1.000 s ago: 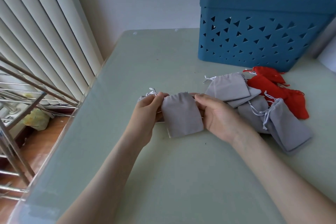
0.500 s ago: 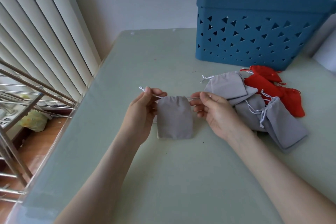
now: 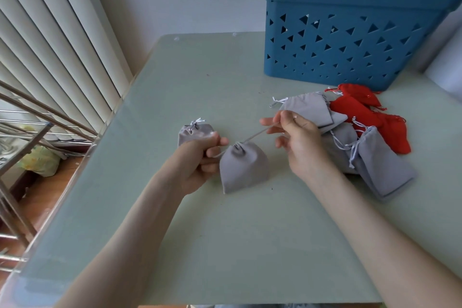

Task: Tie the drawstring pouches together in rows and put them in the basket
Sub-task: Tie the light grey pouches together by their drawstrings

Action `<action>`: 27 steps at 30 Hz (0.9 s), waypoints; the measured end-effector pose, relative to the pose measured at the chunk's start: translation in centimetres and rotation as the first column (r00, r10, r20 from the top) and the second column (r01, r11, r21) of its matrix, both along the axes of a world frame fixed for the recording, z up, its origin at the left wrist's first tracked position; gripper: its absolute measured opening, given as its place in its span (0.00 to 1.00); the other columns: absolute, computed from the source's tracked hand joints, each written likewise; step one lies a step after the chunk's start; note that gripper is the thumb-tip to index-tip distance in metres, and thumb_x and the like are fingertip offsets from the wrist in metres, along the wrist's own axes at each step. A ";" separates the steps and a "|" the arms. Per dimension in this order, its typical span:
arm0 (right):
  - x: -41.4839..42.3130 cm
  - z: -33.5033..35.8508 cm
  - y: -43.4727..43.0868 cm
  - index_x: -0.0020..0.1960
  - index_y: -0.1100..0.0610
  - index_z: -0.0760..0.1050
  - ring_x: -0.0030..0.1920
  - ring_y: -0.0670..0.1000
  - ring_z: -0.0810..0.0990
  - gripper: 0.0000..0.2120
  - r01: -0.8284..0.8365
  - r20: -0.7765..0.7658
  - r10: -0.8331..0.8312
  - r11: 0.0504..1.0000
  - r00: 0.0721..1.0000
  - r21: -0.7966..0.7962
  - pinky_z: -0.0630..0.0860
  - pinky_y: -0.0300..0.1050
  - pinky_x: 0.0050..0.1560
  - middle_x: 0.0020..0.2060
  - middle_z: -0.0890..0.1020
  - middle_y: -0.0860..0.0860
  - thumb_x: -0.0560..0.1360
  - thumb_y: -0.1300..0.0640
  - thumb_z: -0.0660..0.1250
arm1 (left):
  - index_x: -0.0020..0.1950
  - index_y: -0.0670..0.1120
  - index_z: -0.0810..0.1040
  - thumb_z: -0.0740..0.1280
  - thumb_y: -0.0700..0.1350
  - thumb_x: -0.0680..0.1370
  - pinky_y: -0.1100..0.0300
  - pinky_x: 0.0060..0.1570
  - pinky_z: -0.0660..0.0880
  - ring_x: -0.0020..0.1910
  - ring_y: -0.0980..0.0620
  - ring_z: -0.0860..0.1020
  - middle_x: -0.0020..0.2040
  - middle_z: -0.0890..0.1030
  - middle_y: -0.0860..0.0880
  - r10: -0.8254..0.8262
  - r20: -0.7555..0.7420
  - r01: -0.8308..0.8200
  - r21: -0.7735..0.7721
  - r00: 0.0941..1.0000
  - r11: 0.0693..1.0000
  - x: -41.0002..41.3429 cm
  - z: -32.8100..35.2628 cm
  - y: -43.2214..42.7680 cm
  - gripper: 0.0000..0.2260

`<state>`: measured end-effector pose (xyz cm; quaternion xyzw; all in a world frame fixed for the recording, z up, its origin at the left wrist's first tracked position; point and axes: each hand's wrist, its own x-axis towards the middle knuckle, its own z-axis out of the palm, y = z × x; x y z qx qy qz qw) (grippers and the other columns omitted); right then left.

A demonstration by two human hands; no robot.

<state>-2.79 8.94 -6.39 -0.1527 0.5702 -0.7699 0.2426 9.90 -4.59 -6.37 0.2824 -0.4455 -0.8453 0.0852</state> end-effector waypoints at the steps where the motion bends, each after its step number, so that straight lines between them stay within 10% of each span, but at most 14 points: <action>1: -0.1 0.2 0.1 0.39 0.57 0.71 0.29 0.44 0.76 0.13 -0.076 0.047 0.078 0.996 0.996 -0.035 0.66 0.34 0.25 0.31 0.83 0.49 0.82 0.61 0.56 | 0.41 0.40 0.73 0.55 0.43 0.82 0.70 0.15 0.56 0.18 0.60 0.60 0.22 0.63 0.52 -0.056 0.022 0.056 0.024 0.998 0.998 0.0 0.1 0.2 0.13; 7: 1.4 0.9 0.3 0.45 0.59 0.73 0.27 0.46 0.75 0.05 -0.459 -0.030 0.458 0.887 0.888 -0.046 0.70 0.35 0.30 0.27 0.80 0.51 0.72 0.57 0.64 | 0.43 0.39 0.80 0.61 0.43 0.74 0.72 0.14 0.55 0.19 0.61 0.59 0.26 0.65 0.51 -0.396 0.094 0.395 0.027 0.914 0.918 0.0 0.2 1.2 0.11; 16: 1.5 -0.2 -0.3 0.36 0.55 0.74 0.37 0.51 0.73 0.07 -0.376 -0.250 0.390 0.921 0.886 0.105 0.70 0.32 0.36 0.35 0.80 0.48 0.68 0.58 0.73 | 0.56 0.37 0.77 0.60 0.41 0.77 0.70 0.18 0.54 0.21 0.60 0.58 0.29 0.70 0.50 -0.580 0.036 0.578 -0.153 0.814 0.802 0.2 -0.4 1.6 0.12; 22: 1.8 -0.5 -0.3 0.37 0.60 0.71 0.16 0.46 0.61 0.08 -0.392 -0.197 0.422 0.903 0.885 0.176 0.60 0.35 0.20 0.26 0.74 0.56 0.70 0.62 0.71 | 0.58 0.33 0.76 0.63 0.37 0.71 0.69 0.20 0.54 0.23 0.59 0.59 0.27 0.65 0.50 -0.650 -0.041 0.639 -0.148 0.759 0.755 0.4 0.0 1.7 0.17; 27: 1.5 -1.0 -0.6 0.35 0.56 0.74 0.28 0.54 0.66 0.08 -0.408 -0.200 0.436 0.897 0.877 0.170 0.65 0.40 0.31 0.32 0.76 0.59 0.70 0.64 0.70 | 0.56 0.32 0.72 0.68 0.52 0.74 0.69 0.18 0.54 0.22 0.58 0.57 0.25 0.62 0.53 -0.616 -0.033 0.602 -0.177 0.787 0.779 0.2 -0.1 1.5 0.24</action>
